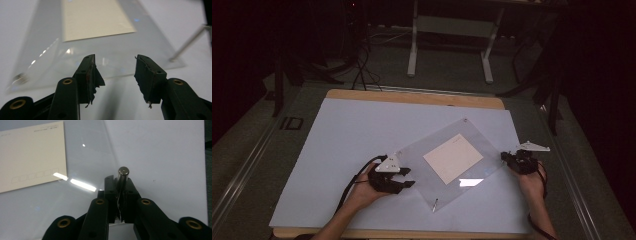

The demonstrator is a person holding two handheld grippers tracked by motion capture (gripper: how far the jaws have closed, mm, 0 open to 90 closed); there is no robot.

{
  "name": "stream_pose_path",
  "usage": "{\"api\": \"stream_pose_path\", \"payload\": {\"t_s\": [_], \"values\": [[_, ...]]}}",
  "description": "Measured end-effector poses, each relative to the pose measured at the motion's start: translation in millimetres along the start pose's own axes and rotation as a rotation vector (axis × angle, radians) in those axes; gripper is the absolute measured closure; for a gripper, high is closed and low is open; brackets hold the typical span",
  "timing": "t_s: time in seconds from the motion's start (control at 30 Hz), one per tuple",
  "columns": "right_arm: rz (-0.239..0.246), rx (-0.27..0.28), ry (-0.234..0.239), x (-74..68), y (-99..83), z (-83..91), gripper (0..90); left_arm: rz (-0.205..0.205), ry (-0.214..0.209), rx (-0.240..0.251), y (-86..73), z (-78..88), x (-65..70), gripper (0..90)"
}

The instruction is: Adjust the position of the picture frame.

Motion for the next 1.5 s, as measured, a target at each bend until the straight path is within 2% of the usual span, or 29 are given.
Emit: {"api": "stream_pose_path", "payload": {"t_s": [0.1, 0.23, 0.4, 0.47, 0.53, 0.6, 0.67, 0.8, 0.87, 0.97, 1.0, 1.1, 1.3, 1.33, 1.5], "values": [[0.002, 0.007, -0.004, -0.1, -0.4, -0.2, 85.2, -0.033, -0.066, -0.004, 2.1, -9.1, 13.9, 51.1], [0.000, 0.006, -0.009, 0.0, 1.9, -0.7, 85.2, -0.067, -0.125, -0.015, 4.2, -20.1, 28.2, 51.9], [0.008, 0.016, -0.032, 2.8, 13.5, -9.5, 85.2, -0.099, -0.171, -0.015, 7.7, -33.1, 41.2, 53.7], [-0.006, 0.003, -0.038, 4.2, 11.0, -14.9, 85.2, -0.111, -0.180, -0.009, 9.8, -39.4, 47.0, 53.4], [-0.029, 0.022, -0.029, 5.6, 8.0, -15.1, 85.1, -0.127, -0.194, -0.013, 11.1, -46.8, 52.7, 53.5], [-0.027, 0.028, -0.040, 4.7, 7.8, -15.3, 85.2, -0.133, -0.213, -0.022, 11.8, -55.3, 57.7, 54.2], [-0.029, 0.026, -0.041, 4.7, 8.0, -15.4, 85.2, -0.146, -0.223, -0.022, 13.3, -63.1, 62.3, 56.6], [-0.029, 0.022, -0.038, 4.9, 8.4, -15.5, 85.2, -0.174, -0.250, -0.018, 16.8, -74.7, 69.8, 67.1], [-0.032, 0.022, -0.038, 5.0, 8.5, -15.7, 85.2, -0.205, -0.225, -0.043, 15.7, -81.4, 71.3, 72.6], [-0.033, 0.018, -0.040, 5.0, 9.0, -15.9, 85.2, -0.204, -0.216, -0.049, 15.1, -85.0, 69.3, 82.2], [-0.034, 0.018, -0.040, 5.1, 9.1, -16.1, 85.2, -0.217, -0.211, -0.044, 15.2, -85.1, 70.2, 82.8], [-0.038, 0.016, -0.043, 5.4, 10.2, -17.3, 85.2, -0.289, -0.176, -0.062, 16.9, -84.8, 73.7, 83.4], [-0.053, 0.017, -0.032, 6.0, 17.2, -21.8, 85.2, -0.336, -0.121, -0.048, 21.3, -80.7, 74.5, 82.2], [-0.056, 0.021, -0.029, 5.2, 19.2, -23.8, 85.1, -0.330, -0.116, -0.042, 22.2, -79.0, 73.6, 81.9], [-0.066, 0.034, -0.004, -7.4, 35.3, -41.6, 84.8, -0.362, -0.068, -0.055, 25.2, -65.2, 71.0, 80.8]]}}
Point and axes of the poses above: each handheld gripper's, and its own axes: z roughly backward along the jaws, y roughly out of its top, x roughly to its right, the point moved 4 cm from there along -z, roughly forward along the jaws, and after that the axes turned 9 degrees about x, right-handed, at the moved point
